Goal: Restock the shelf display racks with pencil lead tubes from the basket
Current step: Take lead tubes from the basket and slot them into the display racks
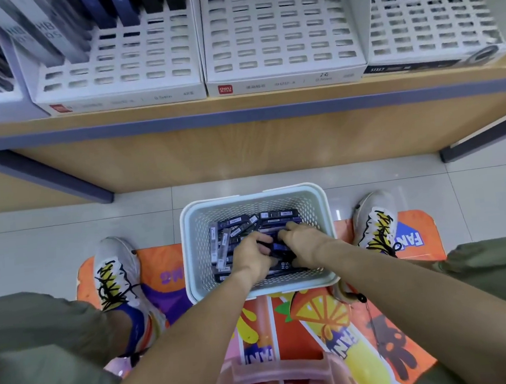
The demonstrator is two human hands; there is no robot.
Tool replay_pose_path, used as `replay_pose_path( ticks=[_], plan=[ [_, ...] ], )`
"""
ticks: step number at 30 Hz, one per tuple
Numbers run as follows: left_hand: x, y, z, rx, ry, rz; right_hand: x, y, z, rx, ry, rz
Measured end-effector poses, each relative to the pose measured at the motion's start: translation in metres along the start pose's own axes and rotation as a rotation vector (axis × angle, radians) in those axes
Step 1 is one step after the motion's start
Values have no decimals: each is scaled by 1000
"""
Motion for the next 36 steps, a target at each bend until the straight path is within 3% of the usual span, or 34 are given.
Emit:
replay_pose_path(
  ticks=[6,12,19,23,26,29,36],
  plan=[
    [-8,-1,4,-34,-253,13,4,5,2,-18,18,22],
    [-8,-4,3,-50,-321,-5,6,2,2,-8,9,37],
    [-18,-11,3,-30,-384,43,-11,-3,2,44,305,71],
    [-24,-23,15,56,-367,-93,-32,-10,-5,58,768,115],
    [-32,-35,28,75,-370,-268,-50,-20,-16,93,967,125],
    [-46,-51,48,68,-488,-398,-69,-33,-28,111,1019,139],
    [-108,-112,107,273,-475,-409,-161,-94,-64,-91,902,230]
  ],
)
Point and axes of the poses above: each hand's wrist, its own y-axis towards the middle knuckle, its own x-axis out of the palm, z = x × y, the point moved 1 cm from there along y, towards the middle knuckle
